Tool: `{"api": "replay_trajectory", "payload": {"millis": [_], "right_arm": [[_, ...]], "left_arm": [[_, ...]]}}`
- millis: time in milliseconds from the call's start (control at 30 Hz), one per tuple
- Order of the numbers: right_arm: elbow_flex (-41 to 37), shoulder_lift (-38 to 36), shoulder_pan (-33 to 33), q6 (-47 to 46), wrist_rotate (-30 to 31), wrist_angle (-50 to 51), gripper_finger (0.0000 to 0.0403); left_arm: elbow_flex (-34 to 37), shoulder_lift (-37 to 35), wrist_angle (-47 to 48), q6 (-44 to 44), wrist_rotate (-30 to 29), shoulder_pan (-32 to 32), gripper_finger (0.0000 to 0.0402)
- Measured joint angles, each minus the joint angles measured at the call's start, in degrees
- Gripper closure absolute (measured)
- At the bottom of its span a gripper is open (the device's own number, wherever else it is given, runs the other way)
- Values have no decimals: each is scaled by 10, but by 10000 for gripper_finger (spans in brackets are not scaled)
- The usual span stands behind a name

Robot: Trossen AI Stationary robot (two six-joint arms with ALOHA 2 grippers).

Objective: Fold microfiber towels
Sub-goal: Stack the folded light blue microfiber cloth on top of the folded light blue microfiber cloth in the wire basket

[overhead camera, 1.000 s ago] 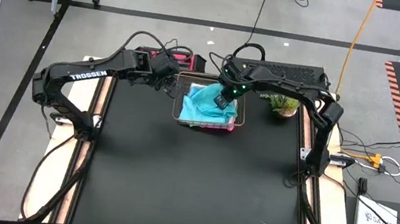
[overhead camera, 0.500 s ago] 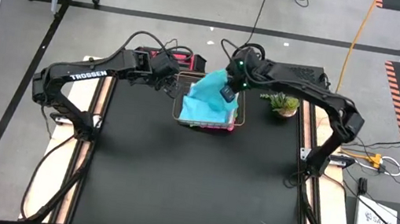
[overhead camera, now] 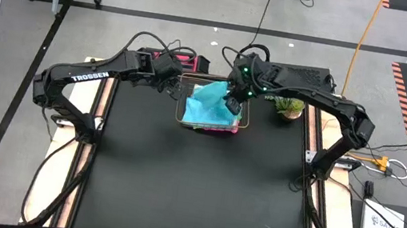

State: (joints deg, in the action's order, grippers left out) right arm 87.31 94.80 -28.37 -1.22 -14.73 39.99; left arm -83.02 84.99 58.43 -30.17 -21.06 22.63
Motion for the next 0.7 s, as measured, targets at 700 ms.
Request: {"api": "replay_trajectory", "payload": {"millis": [700], "right_arm": [[5,-83,-17,-22,-154,7,403]], "left_arm": [[0,0,-19,-5,1,0,156]]}}
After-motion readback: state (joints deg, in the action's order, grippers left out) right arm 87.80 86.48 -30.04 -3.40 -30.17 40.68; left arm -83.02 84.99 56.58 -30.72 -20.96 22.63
